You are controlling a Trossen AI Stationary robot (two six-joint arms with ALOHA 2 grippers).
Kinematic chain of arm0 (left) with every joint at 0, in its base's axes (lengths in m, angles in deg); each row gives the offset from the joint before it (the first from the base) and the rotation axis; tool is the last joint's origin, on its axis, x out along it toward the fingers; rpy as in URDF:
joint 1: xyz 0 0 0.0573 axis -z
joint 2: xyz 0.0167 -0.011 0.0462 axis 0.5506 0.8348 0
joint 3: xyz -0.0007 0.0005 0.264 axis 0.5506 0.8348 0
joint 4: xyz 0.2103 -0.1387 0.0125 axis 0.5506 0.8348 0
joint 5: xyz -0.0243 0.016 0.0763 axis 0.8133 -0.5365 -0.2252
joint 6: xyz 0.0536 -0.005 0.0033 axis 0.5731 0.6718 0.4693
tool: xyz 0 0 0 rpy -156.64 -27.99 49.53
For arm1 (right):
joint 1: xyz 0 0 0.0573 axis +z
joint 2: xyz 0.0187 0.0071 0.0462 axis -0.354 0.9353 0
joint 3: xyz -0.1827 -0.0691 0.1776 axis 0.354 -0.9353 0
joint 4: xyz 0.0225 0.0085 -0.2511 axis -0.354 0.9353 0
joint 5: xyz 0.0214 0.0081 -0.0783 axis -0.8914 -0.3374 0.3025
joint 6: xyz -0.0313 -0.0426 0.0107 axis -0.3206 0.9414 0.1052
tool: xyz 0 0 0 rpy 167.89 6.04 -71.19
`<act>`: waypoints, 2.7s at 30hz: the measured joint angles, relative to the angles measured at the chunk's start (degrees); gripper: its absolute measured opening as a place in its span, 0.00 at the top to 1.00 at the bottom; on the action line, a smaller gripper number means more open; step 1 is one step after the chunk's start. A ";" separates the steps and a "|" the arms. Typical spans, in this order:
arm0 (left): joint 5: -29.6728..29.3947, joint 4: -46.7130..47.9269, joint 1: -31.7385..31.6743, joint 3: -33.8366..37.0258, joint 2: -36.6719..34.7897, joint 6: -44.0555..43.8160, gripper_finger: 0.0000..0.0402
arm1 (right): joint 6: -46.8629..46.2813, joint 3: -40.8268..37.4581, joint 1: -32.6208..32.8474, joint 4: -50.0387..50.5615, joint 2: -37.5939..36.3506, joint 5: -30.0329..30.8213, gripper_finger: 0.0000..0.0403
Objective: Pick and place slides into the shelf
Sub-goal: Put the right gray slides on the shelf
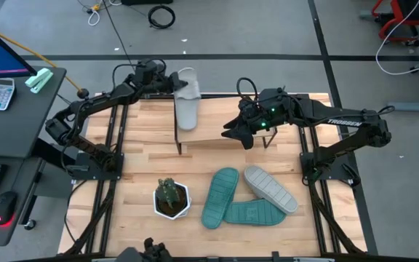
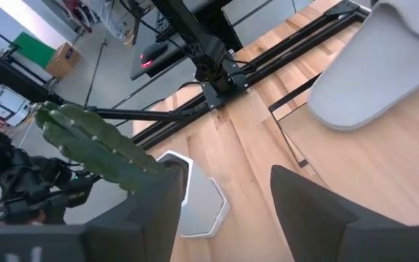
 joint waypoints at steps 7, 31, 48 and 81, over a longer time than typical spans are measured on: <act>-0.60 2.90 0.01 0.00 0.00 -0.61 0.78 | 0.16 0.00 -0.24 0.00 0.00 0.62 0.47; 0.65 -0.96 0.01 0.00 0.02 -1.89 0.78 | 0.24 0.00 -0.76 -0.01 0.01 1.67 0.47; 0.91 -2.81 0.38 0.00 4.17 -2.12 0.80 | -0.28 0.00 -0.74 -0.02 0.02 1.69 0.47; -2.23 0.07 0.35 -0.10 4.17 9.93 0.34 | 0.13 -0.01 -0.74 -0.02 0.02 1.76 0.47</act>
